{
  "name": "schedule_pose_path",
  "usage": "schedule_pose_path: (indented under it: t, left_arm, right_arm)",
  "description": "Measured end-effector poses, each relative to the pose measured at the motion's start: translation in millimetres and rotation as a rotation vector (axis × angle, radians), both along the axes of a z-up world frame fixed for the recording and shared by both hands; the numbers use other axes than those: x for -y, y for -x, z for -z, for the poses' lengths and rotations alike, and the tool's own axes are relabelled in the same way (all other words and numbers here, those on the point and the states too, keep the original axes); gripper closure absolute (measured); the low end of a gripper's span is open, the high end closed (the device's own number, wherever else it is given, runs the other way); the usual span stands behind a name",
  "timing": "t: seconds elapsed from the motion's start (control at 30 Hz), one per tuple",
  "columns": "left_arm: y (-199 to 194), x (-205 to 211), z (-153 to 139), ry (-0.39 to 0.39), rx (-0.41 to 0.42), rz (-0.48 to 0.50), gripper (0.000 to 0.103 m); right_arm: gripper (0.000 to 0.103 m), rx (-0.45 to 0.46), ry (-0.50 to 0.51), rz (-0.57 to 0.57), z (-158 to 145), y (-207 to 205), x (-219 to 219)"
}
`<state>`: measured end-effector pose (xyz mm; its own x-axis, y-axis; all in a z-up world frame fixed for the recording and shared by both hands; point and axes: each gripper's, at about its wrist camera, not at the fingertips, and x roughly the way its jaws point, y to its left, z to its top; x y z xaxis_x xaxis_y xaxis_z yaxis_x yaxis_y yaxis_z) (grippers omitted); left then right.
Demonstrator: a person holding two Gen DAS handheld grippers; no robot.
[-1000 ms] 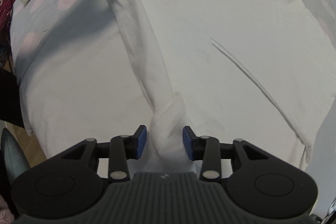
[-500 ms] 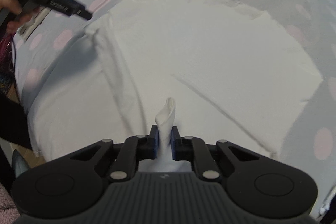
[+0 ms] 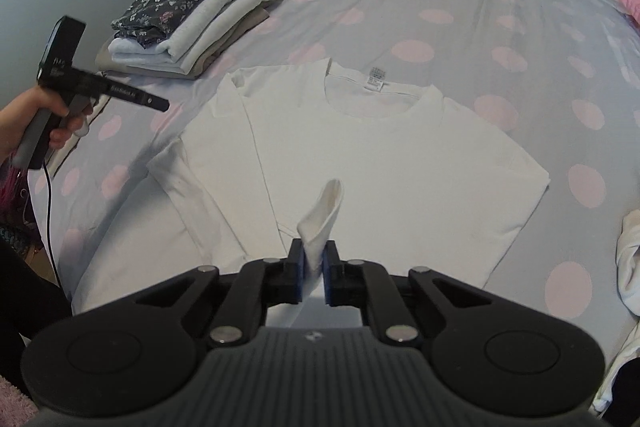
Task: Fold clothes
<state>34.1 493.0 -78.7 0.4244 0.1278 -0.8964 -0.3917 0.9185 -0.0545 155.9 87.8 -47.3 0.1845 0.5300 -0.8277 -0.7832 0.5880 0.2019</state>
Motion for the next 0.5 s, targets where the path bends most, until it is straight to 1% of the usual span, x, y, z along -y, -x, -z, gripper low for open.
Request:
schedule_pose_path:
  t: [0.13, 0.2, 0.33, 0.43, 0.47, 0.5]
  left_arm:
    - [-26, -10, 5, 0.036, 0.013, -0.022, 0.066]
    - [-40, -14, 10, 0.044, 0.017, -0.032, 0.063]
    - [-64, -21, 25, 0.053, 0.035, -0.047, 0.063]
    - [-76, -29, 40, 0.114, 0.054, -0.073, 0.063]
    - [-80, -32, 45, 0.137, 0.058, -0.081, 0.064]
    - [-83, -35, 50, 0.161, 0.062, -0.088, 0.073]
  right_arm:
    - [0.093, -0.007, 0.033, 0.003, 14, -13, -7]
    - [0.093, -0.021, 0.043, 0.005, 21, -19, -11]
    - [0.093, -0.038, 0.060, 0.005, 32, -28, -14]
    - [0.093, -0.044, 0.068, 0.014, 37, -34, -15]
    - [0.093, -0.048, 0.069, 0.018, 38, -36, -15]
    - [0.093, -0.052, 0.070, 0.023, 40, -39, -15]
